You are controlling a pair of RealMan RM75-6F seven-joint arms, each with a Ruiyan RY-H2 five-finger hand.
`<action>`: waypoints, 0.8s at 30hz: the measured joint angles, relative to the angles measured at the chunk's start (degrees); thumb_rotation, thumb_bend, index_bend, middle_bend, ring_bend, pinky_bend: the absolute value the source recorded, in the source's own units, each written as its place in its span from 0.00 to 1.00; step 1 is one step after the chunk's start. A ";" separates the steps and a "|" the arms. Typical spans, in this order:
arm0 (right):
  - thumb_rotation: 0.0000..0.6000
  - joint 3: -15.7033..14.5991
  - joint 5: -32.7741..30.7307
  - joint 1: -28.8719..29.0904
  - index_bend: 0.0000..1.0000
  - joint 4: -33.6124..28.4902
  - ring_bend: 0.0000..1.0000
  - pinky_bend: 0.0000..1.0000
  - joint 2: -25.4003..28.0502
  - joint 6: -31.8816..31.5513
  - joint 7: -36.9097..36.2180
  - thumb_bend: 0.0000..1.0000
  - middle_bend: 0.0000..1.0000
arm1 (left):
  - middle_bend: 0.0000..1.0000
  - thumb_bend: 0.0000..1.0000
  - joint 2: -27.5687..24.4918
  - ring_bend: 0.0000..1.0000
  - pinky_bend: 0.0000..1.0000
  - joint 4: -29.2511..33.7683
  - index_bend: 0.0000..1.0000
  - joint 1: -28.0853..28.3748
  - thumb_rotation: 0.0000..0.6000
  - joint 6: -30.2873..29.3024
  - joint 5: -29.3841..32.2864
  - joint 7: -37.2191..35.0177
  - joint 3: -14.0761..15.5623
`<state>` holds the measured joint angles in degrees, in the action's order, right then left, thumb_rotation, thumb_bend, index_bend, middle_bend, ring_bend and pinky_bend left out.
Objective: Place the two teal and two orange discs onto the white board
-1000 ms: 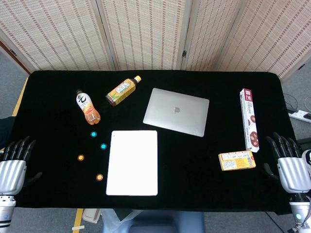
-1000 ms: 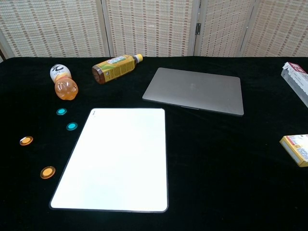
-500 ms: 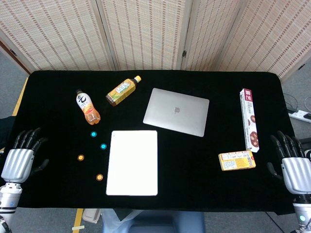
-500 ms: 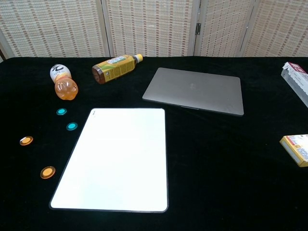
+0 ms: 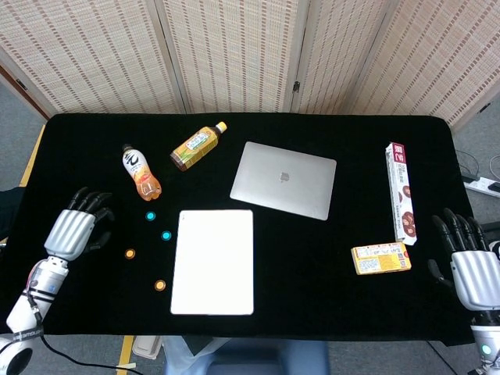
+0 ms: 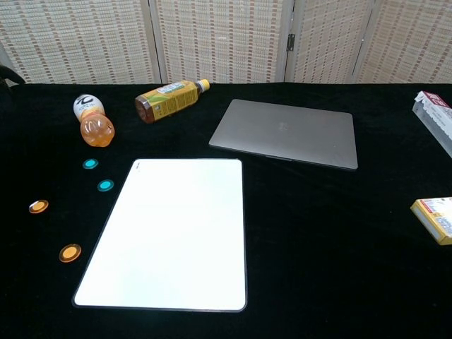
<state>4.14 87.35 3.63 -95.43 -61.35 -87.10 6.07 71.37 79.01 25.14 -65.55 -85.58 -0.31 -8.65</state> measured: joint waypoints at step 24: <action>1.00 -0.21 -0.97 0.23 0.00 0.80 0.00 0.00 -0.30 1.29 -1.33 0.43 0.00 | 0.01 0.41 12.57 0.00 0.00 -11.08 0.38 11.98 1.00 15.56 3.23 3.88 2.68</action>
<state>3.93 86.38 3.86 -94.63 -61.65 -85.81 4.74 83.95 67.93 37.12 -49.99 -82.34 3.57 -5.97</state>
